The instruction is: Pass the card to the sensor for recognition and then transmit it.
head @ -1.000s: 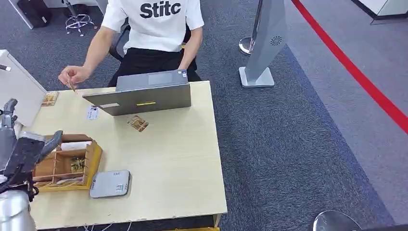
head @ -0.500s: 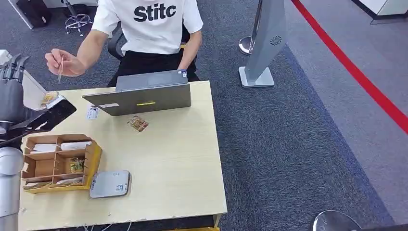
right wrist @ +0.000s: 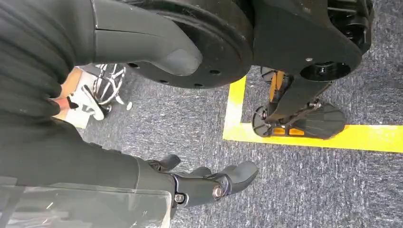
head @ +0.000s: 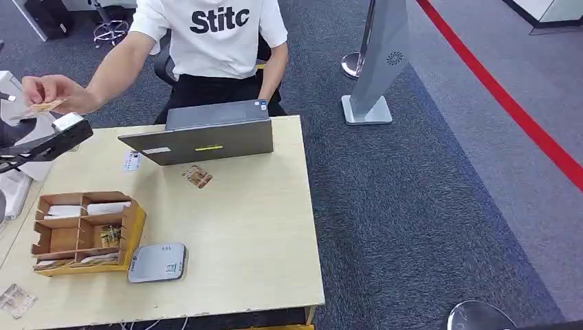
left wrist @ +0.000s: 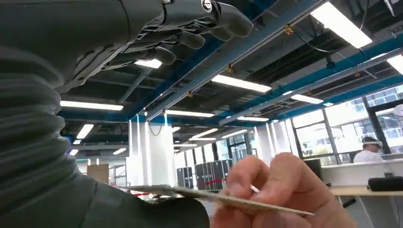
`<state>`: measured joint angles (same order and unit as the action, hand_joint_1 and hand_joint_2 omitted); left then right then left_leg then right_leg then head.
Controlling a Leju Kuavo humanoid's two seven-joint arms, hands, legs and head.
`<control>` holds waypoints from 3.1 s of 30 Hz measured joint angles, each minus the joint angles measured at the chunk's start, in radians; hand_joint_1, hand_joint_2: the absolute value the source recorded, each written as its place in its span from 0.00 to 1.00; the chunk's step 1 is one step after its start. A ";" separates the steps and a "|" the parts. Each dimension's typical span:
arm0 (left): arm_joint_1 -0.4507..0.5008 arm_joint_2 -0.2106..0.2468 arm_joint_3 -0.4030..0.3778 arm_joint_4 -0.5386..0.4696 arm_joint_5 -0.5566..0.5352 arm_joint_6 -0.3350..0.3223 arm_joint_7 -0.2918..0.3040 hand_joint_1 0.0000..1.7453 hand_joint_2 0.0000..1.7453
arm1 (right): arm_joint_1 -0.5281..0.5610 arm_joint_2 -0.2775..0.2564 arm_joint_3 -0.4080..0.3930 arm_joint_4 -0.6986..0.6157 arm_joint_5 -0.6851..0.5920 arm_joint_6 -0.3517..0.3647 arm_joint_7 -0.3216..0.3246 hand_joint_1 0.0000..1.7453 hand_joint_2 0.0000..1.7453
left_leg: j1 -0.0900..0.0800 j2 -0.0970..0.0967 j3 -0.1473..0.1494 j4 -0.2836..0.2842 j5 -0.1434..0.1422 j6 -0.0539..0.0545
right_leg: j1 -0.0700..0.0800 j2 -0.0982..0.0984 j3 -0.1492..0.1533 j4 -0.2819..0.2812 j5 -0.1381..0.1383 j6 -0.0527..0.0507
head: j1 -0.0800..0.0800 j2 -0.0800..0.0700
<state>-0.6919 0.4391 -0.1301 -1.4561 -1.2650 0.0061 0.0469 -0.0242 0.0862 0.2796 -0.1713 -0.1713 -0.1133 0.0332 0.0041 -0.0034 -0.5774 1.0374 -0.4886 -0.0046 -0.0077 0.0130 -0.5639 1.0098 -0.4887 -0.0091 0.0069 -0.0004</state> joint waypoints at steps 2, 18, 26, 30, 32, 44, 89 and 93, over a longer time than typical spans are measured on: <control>-0.001 0.004 -0.003 0.000 -0.002 0.000 0.001 0.00 1.00 | 0.000 0.000 0.000 0.000 0.000 0.000 0.000 0.00 1.00 | 0.000 0.000 0.000 0.000 0.000 0.000 | 0.000 0.000 0.000 0.000 0.000 0.000 | 0.000 0.000; -0.009 0.017 -0.019 0.010 -0.002 0.002 0.002 0.00 1.00 | -0.003 0.000 0.008 0.000 0.003 0.000 0.001 0.00 1.00 | 0.000 0.000 0.000 0.000 0.000 0.000 | 0.000 0.000 0.000 0.000 0.000 0.000 | 0.000 0.000; -0.009 0.017 -0.019 0.010 0.003 0.006 0.001 1.00 1.00 | -0.003 0.000 0.008 0.000 0.011 0.000 0.002 0.00 1.00 | 0.000 0.000 0.000 0.000 0.000 0.000 | 0.000 0.000 0.000 0.000 0.000 0.000 | 0.000 0.000; -0.007 0.020 -0.019 0.015 0.006 -0.003 -0.002 1.00 1.00 | -0.003 0.000 0.012 0.000 0.014 0.000 0.002 0.00 1.00 | 0.000 0.000 0.000 0.000 0.000 0.000 | 0.000 0.000 0.000 0.000 0.000 0.000 | 0.000 0.000; -0.003 0.022 -0.019 0.018 0.007 -0.005 -0.002 1.00 1.00 | -0.003 0.000 0.015 0.000 0.015 0.000 0.002 0.00 1.00 | 0.000 0.000 0.000 0.000 0.000 0.000 | 0.000 0.000 0.000 0.000 0.000 0.000 | 0.000 0.000; 0.006 0.027 -0.019 0.020 0.009 -0.006 -0.002 1.00 1.00 | -0.003 0.000 0.019 0.000 0.015 0.000 0.002 0.00 1.00 | 0.000 0.000 -0.001 0.000 0.000 0.000 | 0.000 0.000 0.000 0.000 0.000 0.000 | 0.000 0.000; 0.888 -0.377 0.047 -0.319 0.390 0.328 -0.177 1.00 1.00 | 0.009 0.019 -0.003 0.000 -0.018 -0.026 0.005 0.00 1.00 | -0.002 0.002 -0.001 0.000 -0.003 0.003 | -0.002 0.001 -0.001 -0.001 -0.001 0.002 | 0.000 0.000; 0.887 -0.389 0.078 -0.248 0.393 0.317 -0.181 1.00 1.00 | 0.009 0.019 -0.003 0.000 -0.005 -0.025 0.002 0.00 1.00 | -0.002 0.002 -0.001 0.000 -0.002 0.002 | -0.002 0.000 0.000 -0.001 -0.001 0.001 | 0.000 0.000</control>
<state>0.1954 0.0497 -0.0523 -1.7038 -0.8721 0.3231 -0.1339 -0.0156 0.1053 0.2762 -0.1713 -0.1762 -0.1385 0.0351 0.0025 -0.0016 -0.5781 1.0370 -0.4909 -0.0022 -0.0098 0.0133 -0.5642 1.0089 -0.4898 -0.0077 0.0069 0.0000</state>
